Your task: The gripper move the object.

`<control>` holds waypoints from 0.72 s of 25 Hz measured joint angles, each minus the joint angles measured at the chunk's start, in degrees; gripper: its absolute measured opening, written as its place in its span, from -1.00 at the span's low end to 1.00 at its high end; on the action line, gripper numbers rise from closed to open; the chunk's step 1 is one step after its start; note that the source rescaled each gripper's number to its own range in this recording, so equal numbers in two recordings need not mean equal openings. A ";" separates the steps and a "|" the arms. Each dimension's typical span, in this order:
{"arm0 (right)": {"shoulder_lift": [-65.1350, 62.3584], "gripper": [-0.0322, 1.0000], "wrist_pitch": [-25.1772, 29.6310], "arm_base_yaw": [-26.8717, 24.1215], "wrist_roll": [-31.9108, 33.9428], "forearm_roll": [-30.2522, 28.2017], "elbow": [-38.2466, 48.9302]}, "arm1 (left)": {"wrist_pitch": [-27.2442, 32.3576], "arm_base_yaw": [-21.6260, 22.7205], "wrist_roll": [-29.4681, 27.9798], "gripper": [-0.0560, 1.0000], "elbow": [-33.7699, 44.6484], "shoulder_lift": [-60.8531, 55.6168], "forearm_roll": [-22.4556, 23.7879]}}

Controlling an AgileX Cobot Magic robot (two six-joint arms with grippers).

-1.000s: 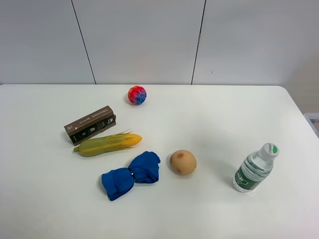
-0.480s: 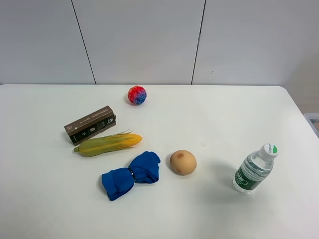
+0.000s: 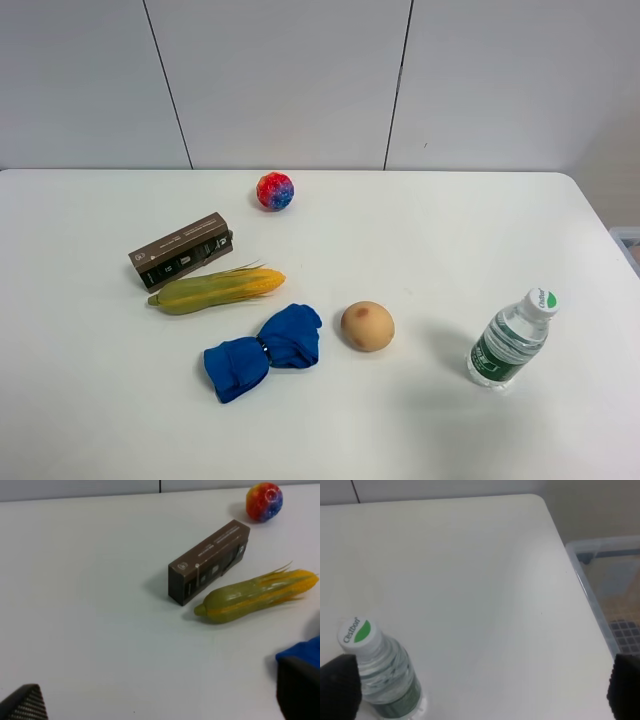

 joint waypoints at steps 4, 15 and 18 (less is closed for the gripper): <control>0.00 0.99 3.14 0.11 1.43 -0.05 0.00 | 0.00 0.00 0.00 1.00 0.00 0.00 0.00; -0.32 0.99 2.77 0.80 1.99 -0.40 3.92 | 0.00 0.00 0.00 1.00 0.00 0.00 0.00; -2.56 0.99 2.72 0.98 1.99 -0.40 3.92 | 0.00 0.00 0.00 1.00 0.00 0.00 0.00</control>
